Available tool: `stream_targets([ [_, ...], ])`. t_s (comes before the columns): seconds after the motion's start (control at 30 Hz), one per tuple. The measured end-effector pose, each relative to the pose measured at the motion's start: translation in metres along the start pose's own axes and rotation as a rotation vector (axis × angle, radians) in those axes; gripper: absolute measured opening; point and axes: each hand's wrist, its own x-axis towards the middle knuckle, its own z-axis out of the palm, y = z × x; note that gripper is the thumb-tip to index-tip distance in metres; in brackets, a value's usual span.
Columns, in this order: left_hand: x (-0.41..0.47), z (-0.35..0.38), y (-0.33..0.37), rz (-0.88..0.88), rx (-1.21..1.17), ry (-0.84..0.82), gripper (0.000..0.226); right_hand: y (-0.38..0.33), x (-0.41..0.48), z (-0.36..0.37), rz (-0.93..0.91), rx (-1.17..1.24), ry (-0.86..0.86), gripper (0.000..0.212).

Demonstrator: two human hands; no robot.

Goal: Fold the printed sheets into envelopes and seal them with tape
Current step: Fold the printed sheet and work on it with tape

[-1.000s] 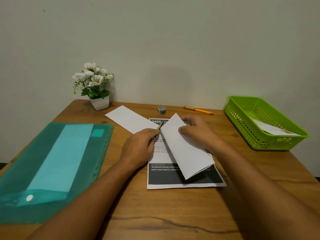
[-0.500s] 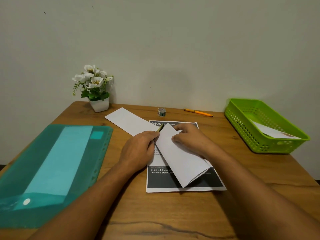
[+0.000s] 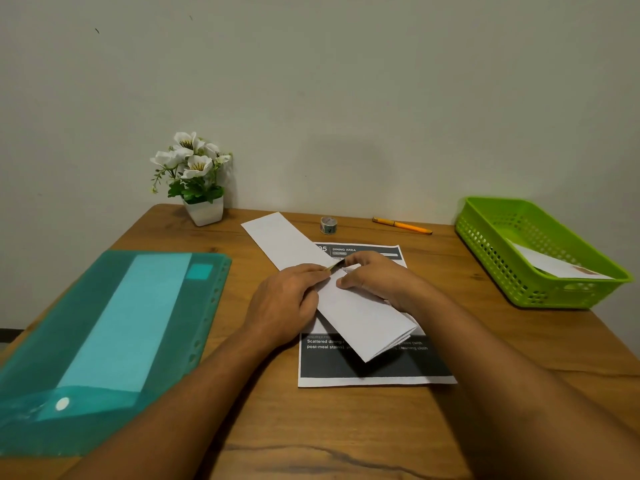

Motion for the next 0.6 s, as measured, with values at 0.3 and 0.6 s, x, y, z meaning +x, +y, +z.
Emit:
stream_targets([
  [0.3, 0.001, 0.002, 0.0, -0.021, 0.023, -0.028, 0.043, 0.012, 0.004, -0.014, 0.057, -0.097, -0.037, 0.064],
  [0.6, -0.002, 0.002, 0.001, 0.06, 0.054, -0.036, 0.041, 0.021, 0.0, -0.017, 0.052, 0.001, 0.003, 0.063],
])
